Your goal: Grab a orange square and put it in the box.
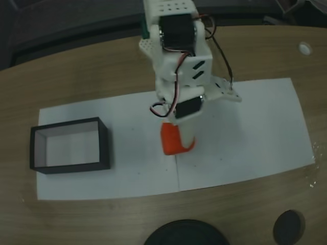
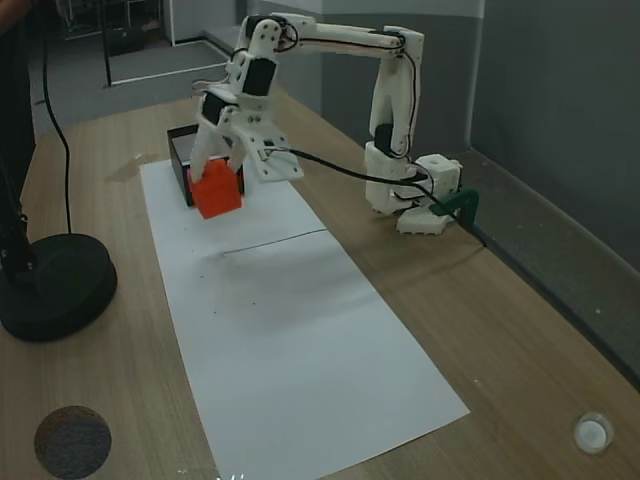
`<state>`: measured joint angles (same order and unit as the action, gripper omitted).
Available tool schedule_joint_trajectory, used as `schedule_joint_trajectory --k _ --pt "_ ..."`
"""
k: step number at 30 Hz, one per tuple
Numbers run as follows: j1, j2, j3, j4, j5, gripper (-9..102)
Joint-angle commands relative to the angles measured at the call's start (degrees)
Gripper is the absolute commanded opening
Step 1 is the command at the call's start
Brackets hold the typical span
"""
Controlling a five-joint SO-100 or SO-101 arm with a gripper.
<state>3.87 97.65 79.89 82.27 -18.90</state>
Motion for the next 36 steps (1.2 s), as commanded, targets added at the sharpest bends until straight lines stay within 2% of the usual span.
schedule_joint_trajectory --k 1,5,11,16,28,33,36 --pt "7.12 4.48 -10.81 1.85 -4.13 9" --pt "17.05 4.13 -14.33 0.97 -9.84 10" --pt "29.79 0.7 -14.41 -5.1 -14.85 10" --pt "36.39 -3.87 -14.59 -8.88 -16.52 10" --pt "39.2 -12.66 -14.59 -10.9 -15.82 10" --pt "39.11 -13.89 -14.41 -10.99 -10.63 25" --pt "38.94 -13.89 -14.06 -10.9 -10.46 28"
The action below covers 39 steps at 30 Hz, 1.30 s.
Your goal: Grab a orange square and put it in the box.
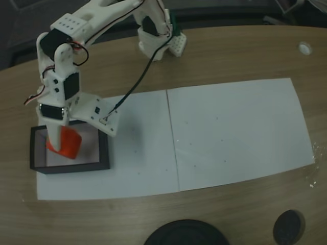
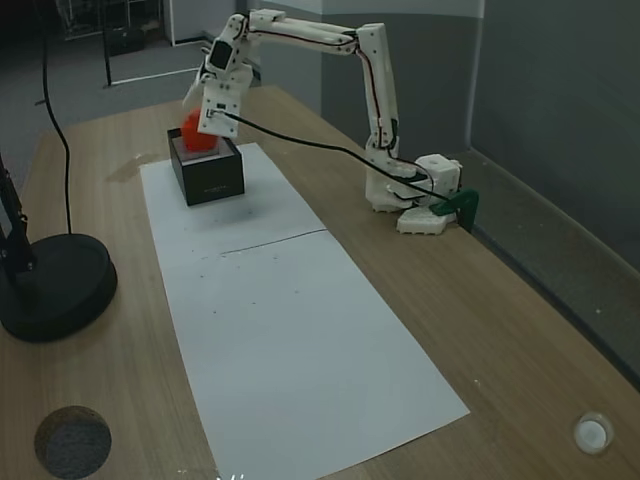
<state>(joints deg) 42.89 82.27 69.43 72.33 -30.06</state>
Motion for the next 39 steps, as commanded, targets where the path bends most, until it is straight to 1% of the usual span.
schedule_joint_trajectory --k 1,6,8,10,13,14,16,19,23,26,30,34,39 --pt "-0.09 1.49 -3.87 -0.79 0.79 28" --pt "0.18 2.55 -4.04 -0.26 0.88 28" --pt "0.18 3.43 -4.13 1.05 0.88 27" --pt "-0.35 5.45 -3.87 3.16 1.23 19" --pt "-2.9 9.14 -3.52 7.47 5.45 4" --pt "-4.31 10.28 -3.52 9.32 6.5 0" --pt "-8.0 12.74 -3.43 14.24 9.4 0" --pt "-13.8 17.23 -3.34 20.57 16.35 0" --pt "-22.76 24.17 -3.34 26.1 22.06 0" --pt "-28.92 31.55 -0.26 26.37 24.96 0" --pt "-37.18 43.33 9.4 25.14 25.31 0" --pt "-42.28 58.27 21.27 21.01 24.96 0" --pt "-45.44 81.65 38.06 12.48 24.35 0"
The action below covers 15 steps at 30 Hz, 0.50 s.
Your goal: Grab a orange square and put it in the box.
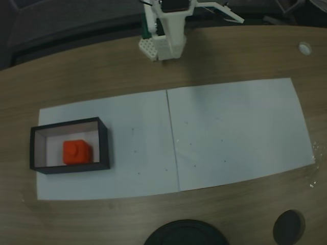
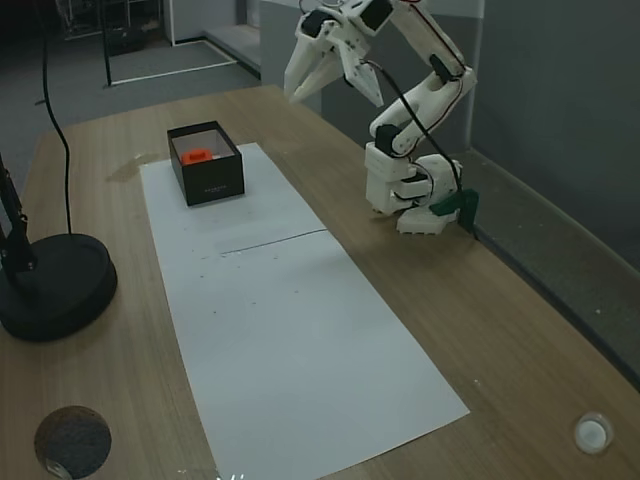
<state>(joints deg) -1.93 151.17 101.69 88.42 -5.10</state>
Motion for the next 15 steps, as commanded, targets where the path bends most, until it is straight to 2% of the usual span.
schedule_joint_trajectory --k 1,6,9,15 --pt "-0.79 17.23 9.05 -4.83 -1.85 0" --pt "-0.35 32.52 21.88 -6.5 -5.62 0" --pt "-0.26 38.58 25.84 -6.77 -4.57 0" --pt "0.0 47.11 33.13 -12.74 0.53 0"
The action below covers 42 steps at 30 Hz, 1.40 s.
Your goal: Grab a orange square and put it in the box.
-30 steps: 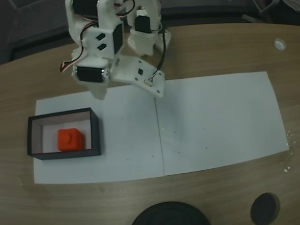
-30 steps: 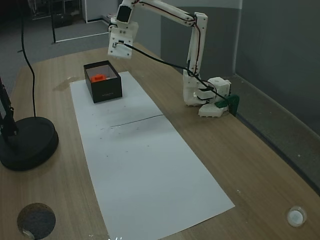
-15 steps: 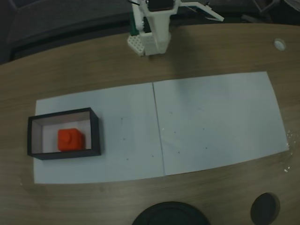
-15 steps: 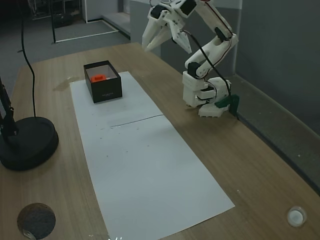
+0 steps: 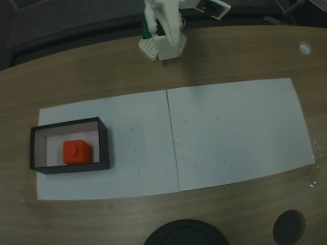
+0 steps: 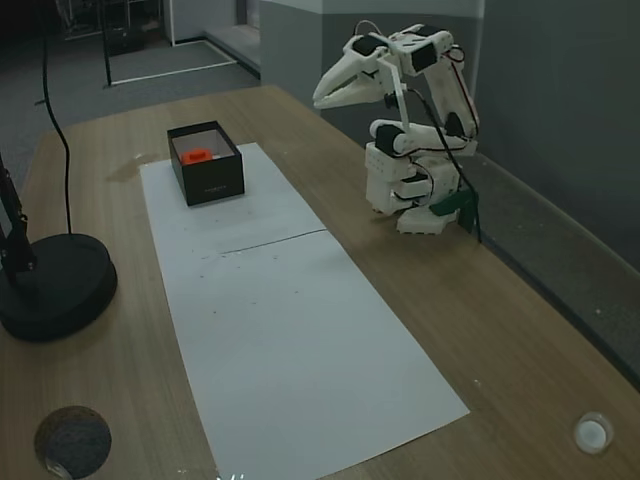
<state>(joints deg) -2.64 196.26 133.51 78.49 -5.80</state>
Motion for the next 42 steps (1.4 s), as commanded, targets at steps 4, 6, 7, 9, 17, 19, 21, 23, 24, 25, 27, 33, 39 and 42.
schedule_joint_trajectory --k 4,6,7,9,17,19,21,23,24,25,27,33,39,42 --pt "3.69 2.99 6.24 -6.5 2.37 0" --pt "5.01 2.99 8.79 -7.91 3.6 0" --pt "5.36 2.99 10.02 -8.79 4.57 0" --pt "5.45 2.99 12.74 -10.63 7.91 0" --pt "7.56 2.99 28.56 -13.18 12.83 0" --pt "7.82 2.99 33.05 -13.36 12.74 0" --pt "7.65 2.99 36.65 -13.36 12.74 0" --pt "7.38 2.99 39.02 -13.27 12.74 0" --pt "7.21 2.99 39.81 -13.27 12.74 0" --pt "7.21 2.99 40.61 -13.27 12.74 0" --pt "7.21 2.9 40.69 -13.1 12.66 0" --pt "7.12 2.99 38.85 -5.36 7.56 0" --pt "7.29 2.9 38.41 -4.31 7.65 0" --pt "7.21 2.9 38.41 -4.31 7.73 0"
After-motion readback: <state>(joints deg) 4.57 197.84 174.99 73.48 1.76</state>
